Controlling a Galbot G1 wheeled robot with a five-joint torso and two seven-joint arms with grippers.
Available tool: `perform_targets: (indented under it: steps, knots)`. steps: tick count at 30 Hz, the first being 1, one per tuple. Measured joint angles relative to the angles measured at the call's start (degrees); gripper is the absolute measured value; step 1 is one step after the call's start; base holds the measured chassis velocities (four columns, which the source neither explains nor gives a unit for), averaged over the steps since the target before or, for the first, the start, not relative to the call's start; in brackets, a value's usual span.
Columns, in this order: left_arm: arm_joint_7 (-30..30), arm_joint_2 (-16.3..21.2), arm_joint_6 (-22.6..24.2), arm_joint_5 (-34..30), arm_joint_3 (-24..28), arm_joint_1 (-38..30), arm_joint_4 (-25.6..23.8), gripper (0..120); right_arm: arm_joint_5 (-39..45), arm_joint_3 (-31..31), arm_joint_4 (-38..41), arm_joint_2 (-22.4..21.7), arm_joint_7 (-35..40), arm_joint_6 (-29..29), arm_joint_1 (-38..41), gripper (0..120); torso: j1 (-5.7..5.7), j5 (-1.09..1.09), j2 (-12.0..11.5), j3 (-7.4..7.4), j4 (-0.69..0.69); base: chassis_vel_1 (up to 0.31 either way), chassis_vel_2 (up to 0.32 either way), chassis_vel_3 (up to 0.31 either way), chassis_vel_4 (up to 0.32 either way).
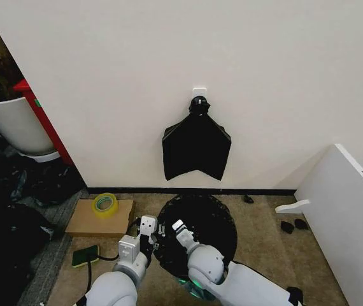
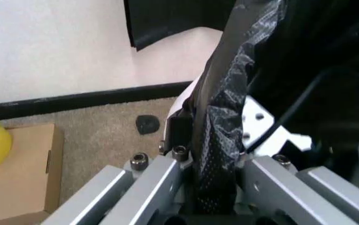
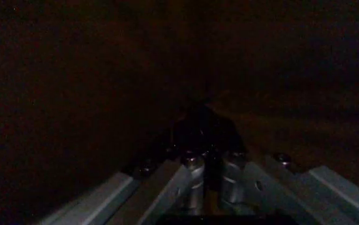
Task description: Place the garbage bag over the trash bin.
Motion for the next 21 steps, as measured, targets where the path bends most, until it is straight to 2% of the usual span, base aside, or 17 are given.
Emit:
perform_targets:
  steps: [6, 12, 18, 19, 21]
  knots:
    - [0.1, 0.2, -0.3, -0.2, -0.8, 0.7, -0.6, 0, 0.1, -0.3, 0.3, -2.1, 0.0, 0.0, -0.9, 0, 0.0, 0.0, 0.0, 0.0, -0.03, 0.0, 0.0, 0.0, 0.0]
    - [0.1, 0.1, -0.3, -0.1, -0.9, 1.5, -1.0, 0, 0.9, -1.3, 0.7, 0.1, 0.1, 0.0, 0.1, 0, 0.0, 0.0, 0.0, 0.0, 0.0, 0.0, 0.0, 0.0, 0.0]
    - [0.2, 0.3, -0.3, -0.3, -1.8, 2.1, -1.3, 0, 1.9, -0.3, 1.1, -0.6, 0.4, 0.0, 0.7, 0, 0.0, 0.01, 0.0, 0.0, -0.01, 0.0, 0.0, 0.0, 0.0]
    - [-0.1, 0.4, -0.3, -1.5, -2.3, 2.1, -1.3, 0, 3.0, 0.5, 3.0, -1.5, 0.4, 0.0, 0.2, 0, 0.01, 0.0, 0.0, 0.0, -0.01, 0.0, 0.0, 0.0, 0.0]
    - [-0.9, -0.1, 0.0, -4.1, -3.4, 1.6, -0.3, 0, 4.8, 1.5, 8.1, -3.0, 0.0, 0.0, -1.3, 8, 0.01, 0.01, 0.0, 0.0, -0.01, 0.0, 0.0, 0.0, 0.0]
